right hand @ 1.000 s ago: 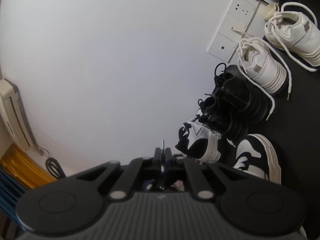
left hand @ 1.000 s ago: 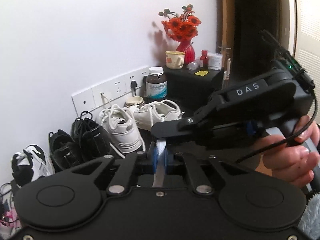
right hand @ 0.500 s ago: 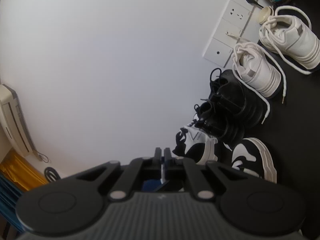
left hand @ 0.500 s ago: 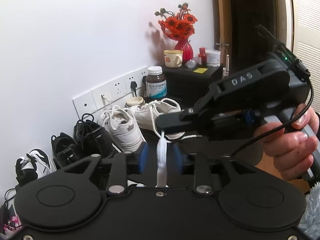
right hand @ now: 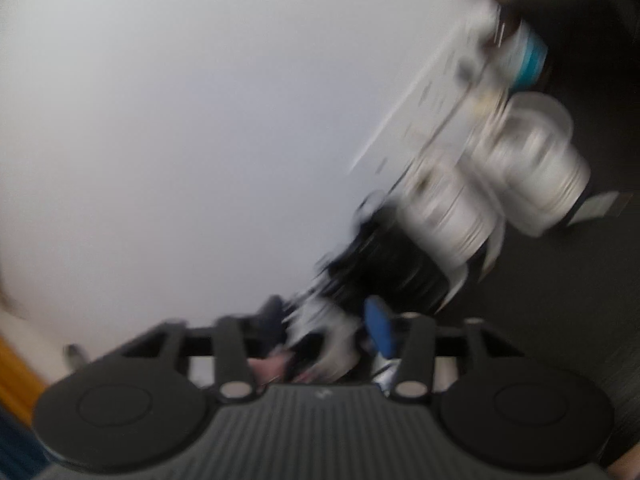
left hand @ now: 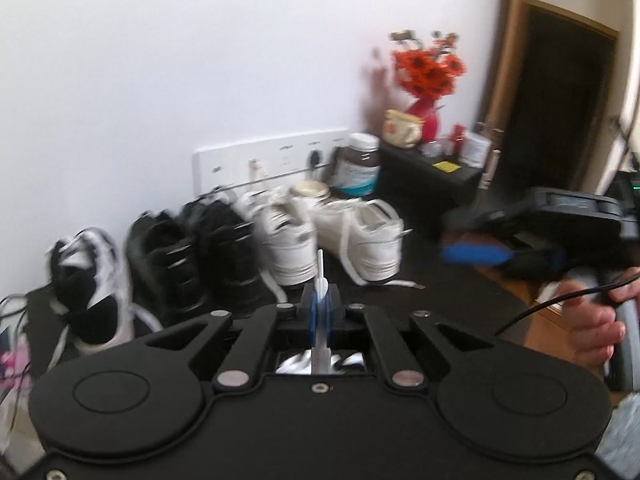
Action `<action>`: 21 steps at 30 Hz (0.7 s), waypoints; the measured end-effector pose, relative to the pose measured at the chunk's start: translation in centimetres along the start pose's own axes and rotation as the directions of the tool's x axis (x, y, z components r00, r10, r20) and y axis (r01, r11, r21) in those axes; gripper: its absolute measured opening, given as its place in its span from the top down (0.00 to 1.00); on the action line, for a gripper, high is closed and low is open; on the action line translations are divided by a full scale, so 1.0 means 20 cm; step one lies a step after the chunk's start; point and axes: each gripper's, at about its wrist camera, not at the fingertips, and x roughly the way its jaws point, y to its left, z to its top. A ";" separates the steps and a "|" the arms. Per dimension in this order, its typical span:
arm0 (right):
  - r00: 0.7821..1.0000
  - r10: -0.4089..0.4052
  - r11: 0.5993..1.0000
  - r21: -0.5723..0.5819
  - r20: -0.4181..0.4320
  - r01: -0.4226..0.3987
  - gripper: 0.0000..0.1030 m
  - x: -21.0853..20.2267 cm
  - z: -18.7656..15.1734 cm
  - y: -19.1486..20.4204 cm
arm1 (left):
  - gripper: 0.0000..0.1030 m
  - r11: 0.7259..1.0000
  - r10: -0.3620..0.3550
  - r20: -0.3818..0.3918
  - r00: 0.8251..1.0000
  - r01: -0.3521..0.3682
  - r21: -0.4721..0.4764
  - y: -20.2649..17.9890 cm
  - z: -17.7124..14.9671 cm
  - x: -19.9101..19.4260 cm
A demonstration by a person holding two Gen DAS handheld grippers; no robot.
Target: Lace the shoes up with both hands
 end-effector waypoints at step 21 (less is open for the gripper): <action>0.941 -0.255 0.865 -0.488 -0.221 0.120 0.72 0.25 -0.34 0.30 | 0.96 0.978 -0.209 -0.162 0.964 0.210 -0.006 0.14 -0.18 0.19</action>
